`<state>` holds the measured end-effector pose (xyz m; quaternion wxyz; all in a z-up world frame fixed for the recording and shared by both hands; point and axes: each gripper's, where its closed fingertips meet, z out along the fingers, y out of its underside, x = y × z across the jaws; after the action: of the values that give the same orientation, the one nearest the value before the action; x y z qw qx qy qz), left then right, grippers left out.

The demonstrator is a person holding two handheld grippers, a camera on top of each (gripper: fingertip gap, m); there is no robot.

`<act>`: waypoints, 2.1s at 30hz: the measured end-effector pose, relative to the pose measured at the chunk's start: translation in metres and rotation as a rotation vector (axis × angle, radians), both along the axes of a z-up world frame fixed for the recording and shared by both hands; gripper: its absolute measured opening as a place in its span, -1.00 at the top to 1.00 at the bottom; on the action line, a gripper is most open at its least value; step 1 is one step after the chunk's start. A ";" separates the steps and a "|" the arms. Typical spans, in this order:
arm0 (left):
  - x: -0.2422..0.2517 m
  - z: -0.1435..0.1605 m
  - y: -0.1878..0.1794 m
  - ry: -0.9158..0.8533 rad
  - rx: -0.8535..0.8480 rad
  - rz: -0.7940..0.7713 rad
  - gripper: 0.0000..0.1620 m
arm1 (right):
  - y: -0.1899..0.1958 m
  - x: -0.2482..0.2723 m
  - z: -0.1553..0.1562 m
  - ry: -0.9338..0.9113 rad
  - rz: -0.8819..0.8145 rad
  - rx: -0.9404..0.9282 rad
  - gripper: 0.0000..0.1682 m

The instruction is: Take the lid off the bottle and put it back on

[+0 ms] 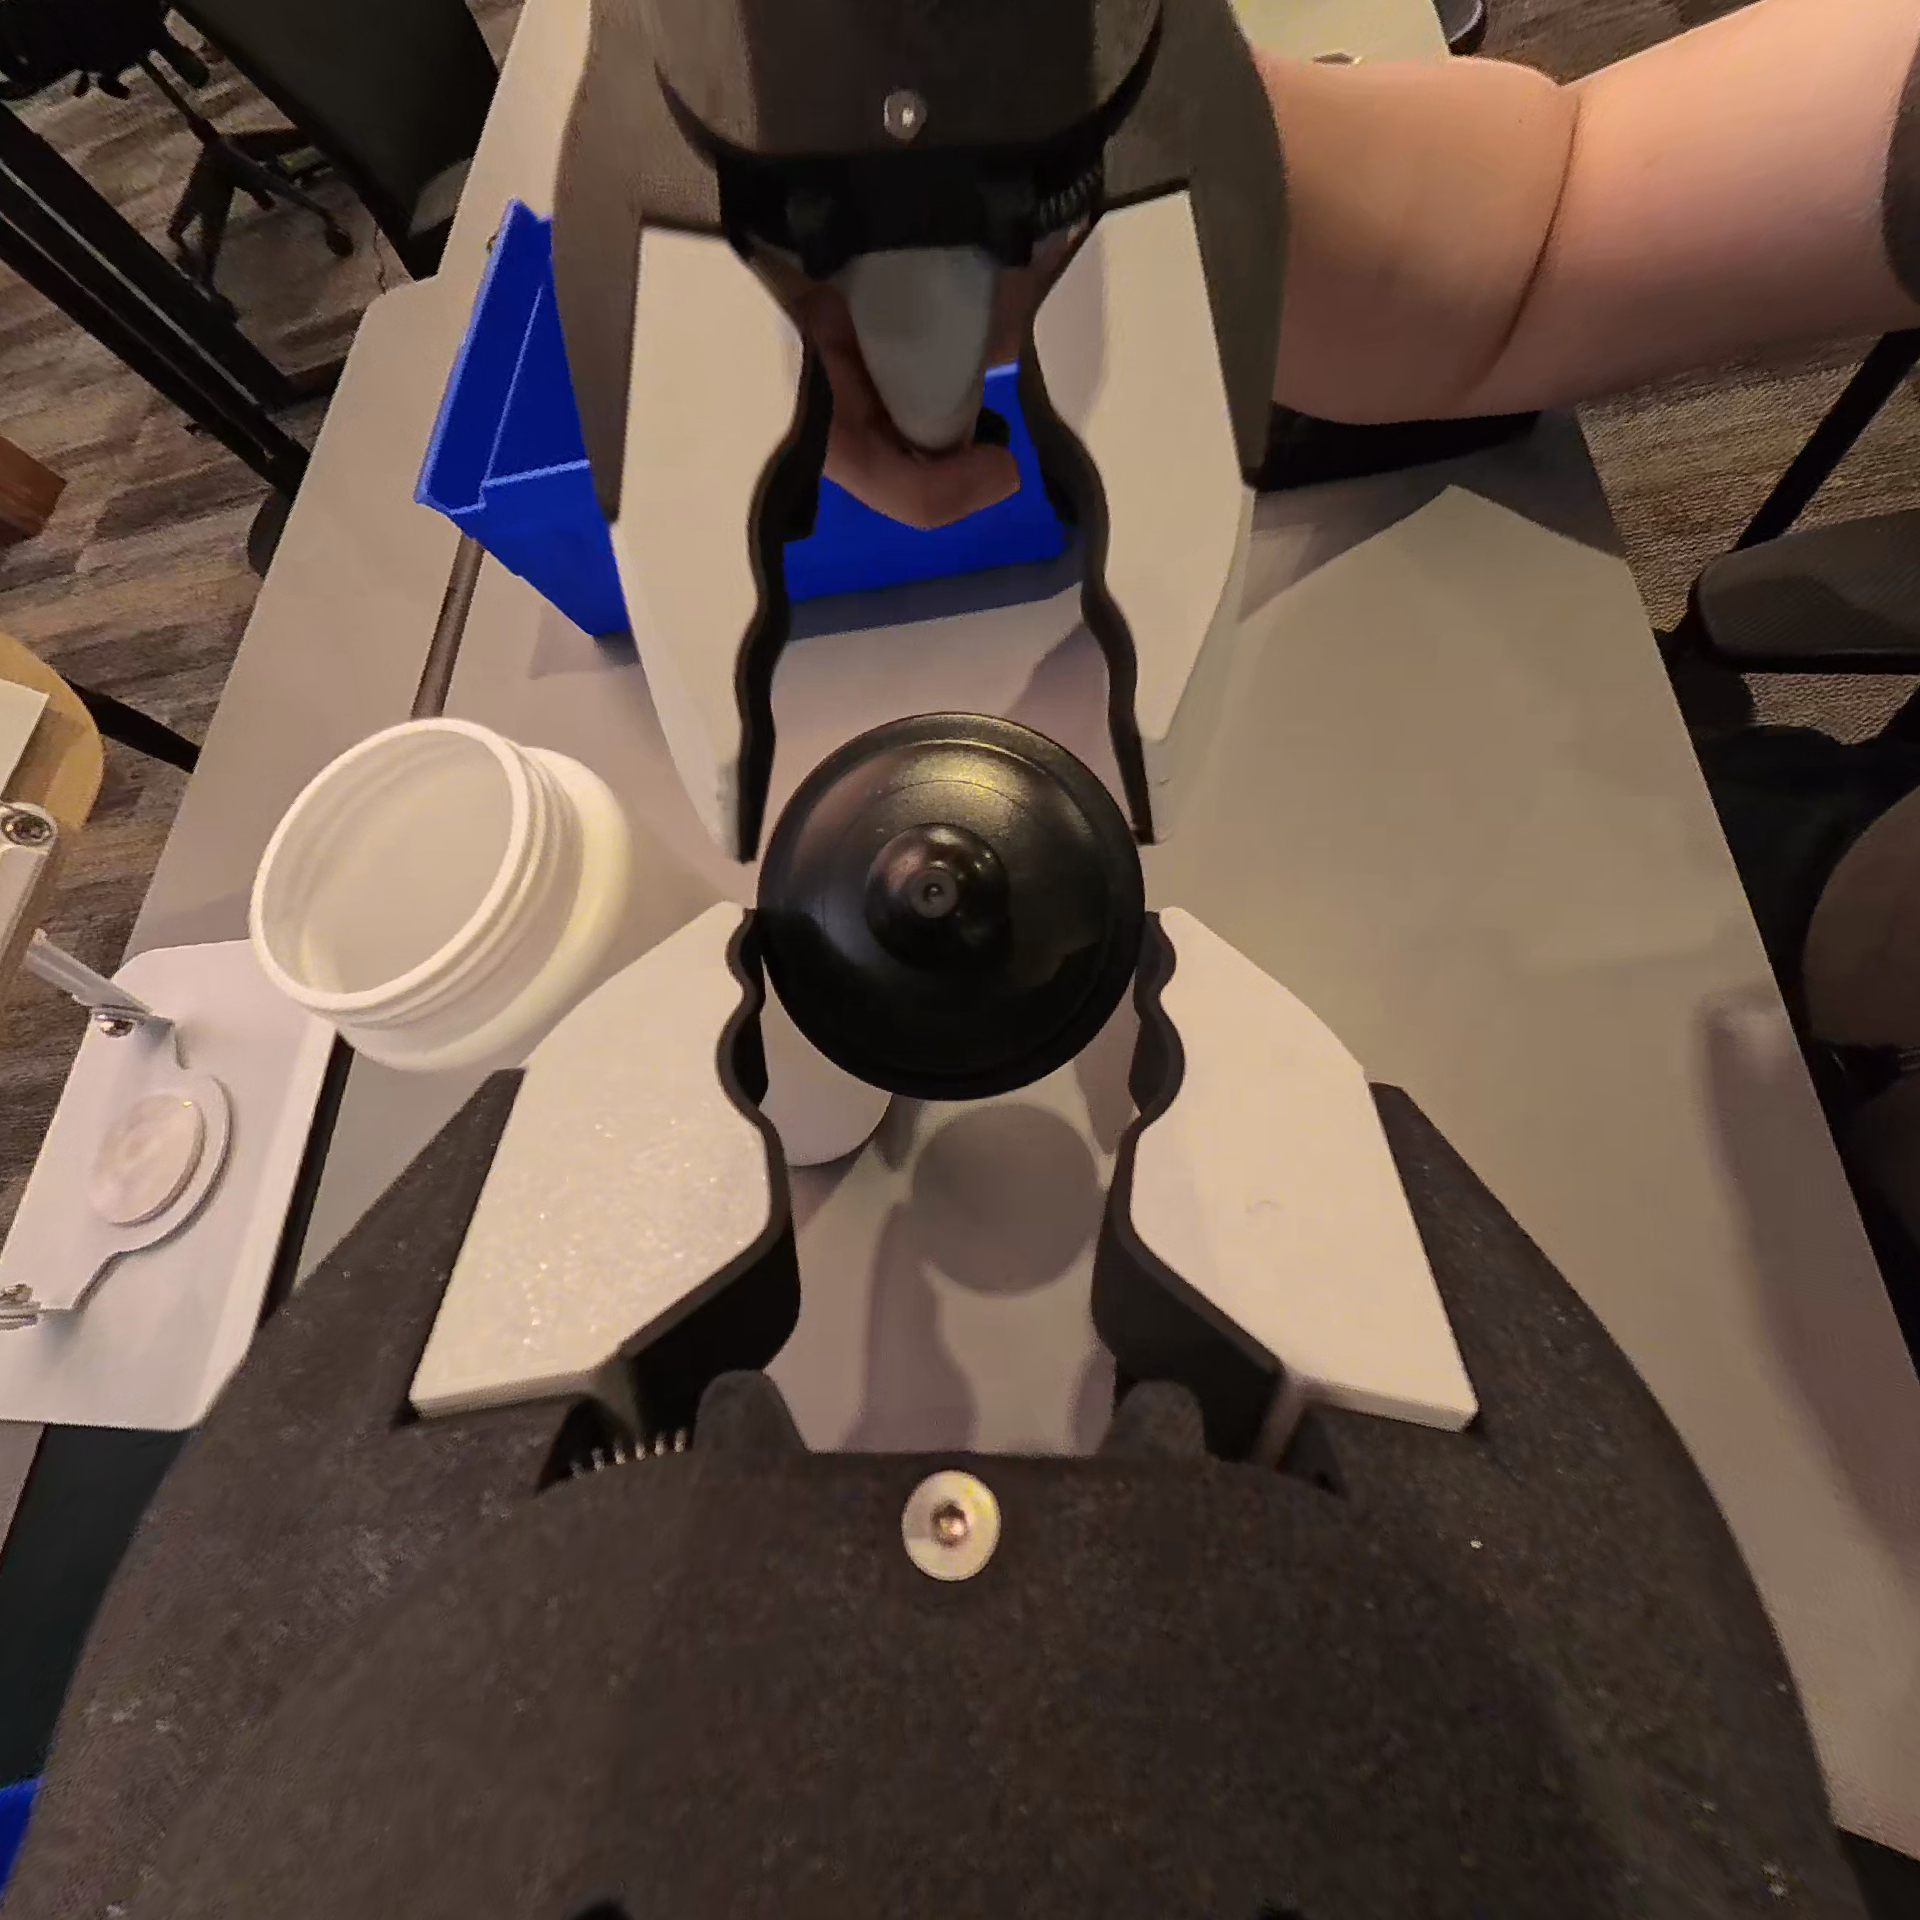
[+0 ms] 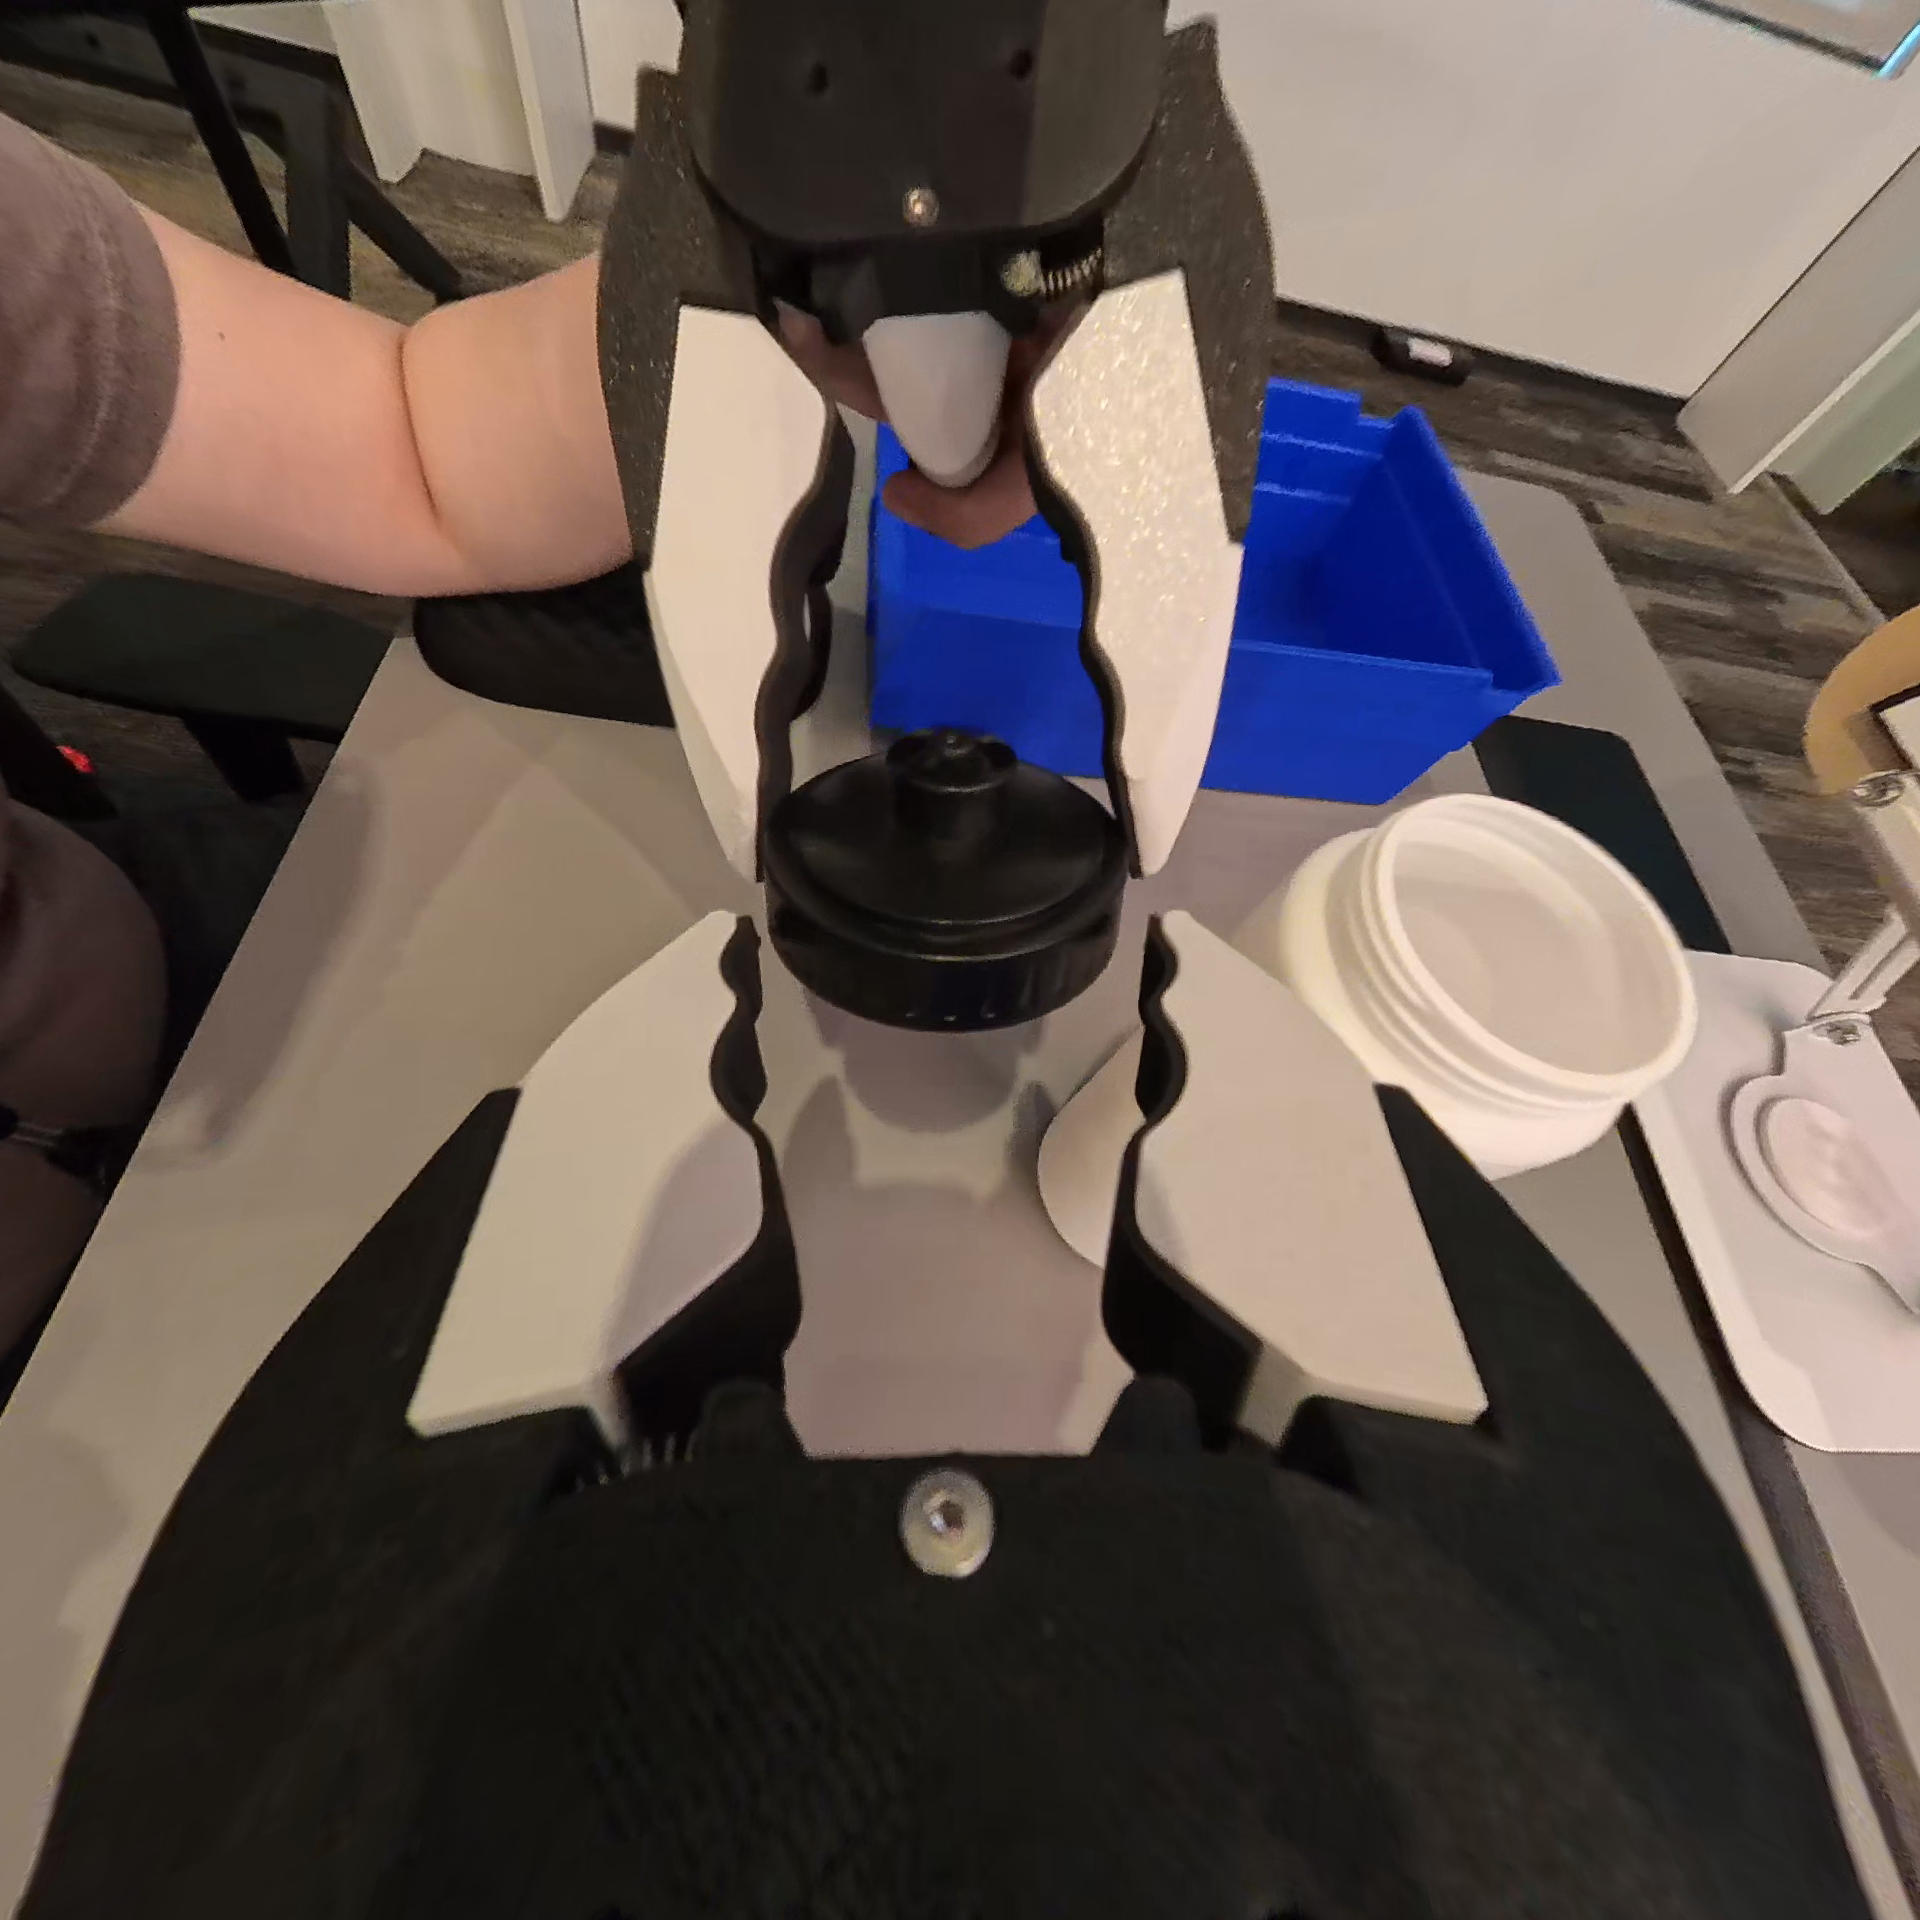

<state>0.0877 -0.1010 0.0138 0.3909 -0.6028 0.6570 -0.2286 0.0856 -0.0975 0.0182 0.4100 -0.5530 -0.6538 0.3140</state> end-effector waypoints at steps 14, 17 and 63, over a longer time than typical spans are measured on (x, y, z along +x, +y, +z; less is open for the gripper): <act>0.001 0.001 -0.001 -0.004 0.008 0.003 0.15 | -0.002 -0.008 -0.002 0.026 0.018 -0.028 0.18; 0.000 0.003 0.000 -0.002 0.026 0.016 0.16 | 0.000 -0.007 -0.001 0.021 0.010 0.007 0.18; 0.043 -0.057 0.089 -0.555 -0.106 0.442 -0.04 | 0.066 0.052 0.062 0.333 -0.258 -0.117 0.18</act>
<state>0.1305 -0.0118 -0.0429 0.5627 -0.6645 0.3669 -0.3273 0.1381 -0.0310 0.0803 0.5162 -0.5956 -0.4815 0.3834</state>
